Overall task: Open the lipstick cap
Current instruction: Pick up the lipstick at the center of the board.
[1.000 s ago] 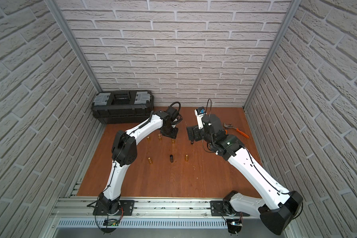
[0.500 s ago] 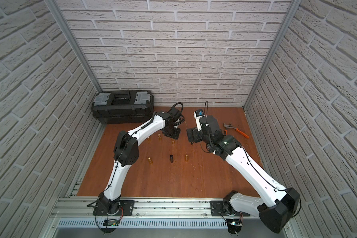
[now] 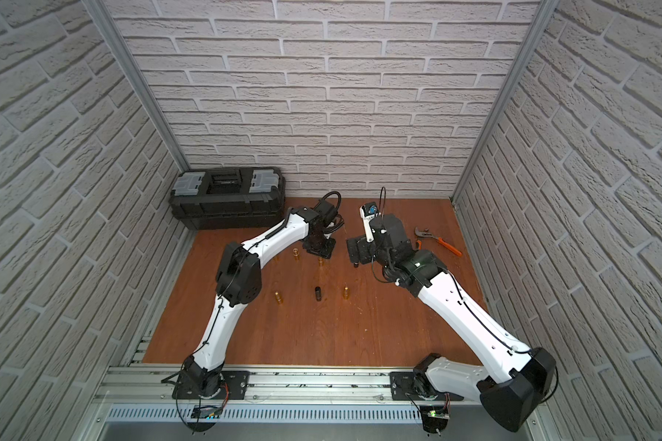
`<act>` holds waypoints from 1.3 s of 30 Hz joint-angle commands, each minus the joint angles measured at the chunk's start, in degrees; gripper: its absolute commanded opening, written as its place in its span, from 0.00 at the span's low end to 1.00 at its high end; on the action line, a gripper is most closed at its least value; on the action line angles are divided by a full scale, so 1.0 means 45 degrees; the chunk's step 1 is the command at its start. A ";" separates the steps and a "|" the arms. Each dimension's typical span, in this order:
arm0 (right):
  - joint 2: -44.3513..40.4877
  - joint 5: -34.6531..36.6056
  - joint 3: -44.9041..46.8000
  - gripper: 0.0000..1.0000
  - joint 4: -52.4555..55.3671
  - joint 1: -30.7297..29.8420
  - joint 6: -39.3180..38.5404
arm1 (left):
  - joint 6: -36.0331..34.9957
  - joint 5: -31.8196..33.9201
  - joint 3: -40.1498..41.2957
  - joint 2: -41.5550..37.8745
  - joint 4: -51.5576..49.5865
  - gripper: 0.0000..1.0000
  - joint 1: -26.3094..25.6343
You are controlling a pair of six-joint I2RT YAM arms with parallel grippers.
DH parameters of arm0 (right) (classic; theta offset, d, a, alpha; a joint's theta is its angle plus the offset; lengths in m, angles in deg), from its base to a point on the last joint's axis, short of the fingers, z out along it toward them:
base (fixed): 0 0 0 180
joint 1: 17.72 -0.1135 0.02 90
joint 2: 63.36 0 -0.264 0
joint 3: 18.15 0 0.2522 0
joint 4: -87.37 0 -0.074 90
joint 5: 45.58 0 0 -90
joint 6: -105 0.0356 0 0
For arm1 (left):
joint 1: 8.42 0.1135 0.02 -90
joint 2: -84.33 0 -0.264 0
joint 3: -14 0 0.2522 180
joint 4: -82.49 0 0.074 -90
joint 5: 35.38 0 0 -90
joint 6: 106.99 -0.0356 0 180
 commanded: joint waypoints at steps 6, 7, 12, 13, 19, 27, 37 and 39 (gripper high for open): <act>0.0024 0.0095 0.0170 0.99 -0.0301 -0.0010 -0.0057 | -0.0125 0.0613 -0.0268 -0.0138 -0.0925 0.46 -0.0046; 0.0059 0.0101 0.0114 0.98 -0.0262 -0.0019 -0.0041 | -0.0125 0.0653 -0.0244 -0.0181 -0.0952 0.47 -0.0045; 0.0159 0.0004 0.0057 0.98 -0.0194 -0.0009 -0.0037 | -0.0117 0.0826 0.0044 -0.0483 -0.0903 0.46 -0.0079; 0.0149 -0.0005 0.0052 0.98 -0.0214 -0.0006 -0.0035 | -0.0117 0.0837 0.0073 -0.0528 -0.0907 0.46 -0.0068; 0.0314 -0.0012 0.0003 0.97 -0.0238 -0.0004 -0.0040 | -0.0167 0.0890 0.0085 -0.0553 -0.1093 0.40 -0.0067; 0.0411 -0.0225 -0.0084 0.97 -0.0223 -0.0004 -0.0074 | -0.0165 0.0949 -0.0012 -0.0564 -0.1230 0.24 -0.0096; 0.0463 -0.1034 -0.0179 0.91 0.0122 -0.0003 -0.0411 | -0.0209 0.0858 0.0047 -0.1004 -0.1315 0.14 0.0071; 0.0405 -0.1123 -0.0217 0.89 0.0172 -0.0009 -0.0401 | -0.0165 0.0506 0.0048 -0.1513 -0.1404 0.13 0.0252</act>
